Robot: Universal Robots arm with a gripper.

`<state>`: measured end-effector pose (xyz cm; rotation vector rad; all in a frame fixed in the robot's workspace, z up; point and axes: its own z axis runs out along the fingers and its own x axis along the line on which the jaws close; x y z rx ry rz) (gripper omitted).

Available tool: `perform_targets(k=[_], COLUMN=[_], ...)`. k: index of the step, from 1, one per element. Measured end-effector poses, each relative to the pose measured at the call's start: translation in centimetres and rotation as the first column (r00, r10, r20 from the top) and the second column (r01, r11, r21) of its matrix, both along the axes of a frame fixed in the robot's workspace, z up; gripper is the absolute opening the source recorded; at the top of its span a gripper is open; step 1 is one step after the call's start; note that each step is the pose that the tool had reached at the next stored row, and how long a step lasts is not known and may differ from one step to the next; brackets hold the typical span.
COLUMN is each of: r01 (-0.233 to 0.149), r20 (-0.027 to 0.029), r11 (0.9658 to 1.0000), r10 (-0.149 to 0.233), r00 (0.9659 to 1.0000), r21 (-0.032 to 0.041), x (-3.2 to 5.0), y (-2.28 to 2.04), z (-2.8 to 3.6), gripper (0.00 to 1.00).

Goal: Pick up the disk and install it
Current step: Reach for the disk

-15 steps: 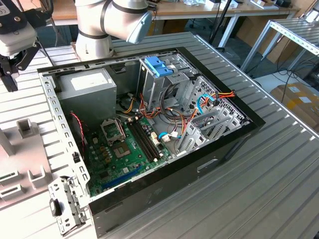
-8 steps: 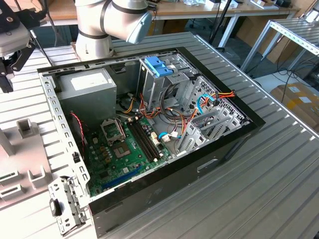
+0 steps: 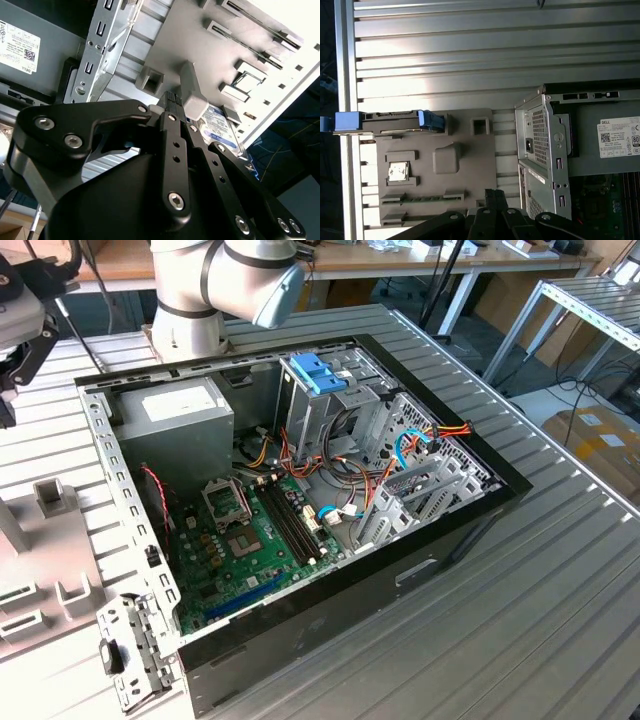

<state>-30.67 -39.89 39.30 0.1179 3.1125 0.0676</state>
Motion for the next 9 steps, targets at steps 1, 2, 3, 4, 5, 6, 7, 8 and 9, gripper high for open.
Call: perform_targets(k=[1,2,3,4,5,6,7,8,9], r01=[0.000,0.000,0.000,0.000,0.000,0.000,0.000,0.000,0.000], r20=[0.0000,0.0000,0.0000,0.0001,0.0000,0.0000,0.0000,0.0000,0.0000], r11=[1.0000,1.0000,1.0000,1.0000,1.0000,1.0000,1.0000,1.0000,1.0000], r10=[0.000,0.000,0.000,0.000,0.000,0.000,0.000,0.000,0.000], r00=[1.0000,1.0000,1.0000,1.0000,1.0000,1.0000,1.0000,1.0000,1.0000], r21=[0.0000,0.0000,0.0000,0.0001,0.0000,0.0000,0.0000,0.0000,0.0000], x=[-0.08,-0.15,-0.25,-0.31,-0.41,-0.47,-0.54,-0.61,-0.71], y=[0.00,0.00,0.00,0.00,0.00,0.00,0.00,0.00,0.00], z=[0.00,0.00,0.00,-0.01,0.00,-0.01,-0.01,-0.01,-0.01], gripper=[0.11,0.11,0.11,0.11,0.11,0.11,0.11,0.11,0.11])
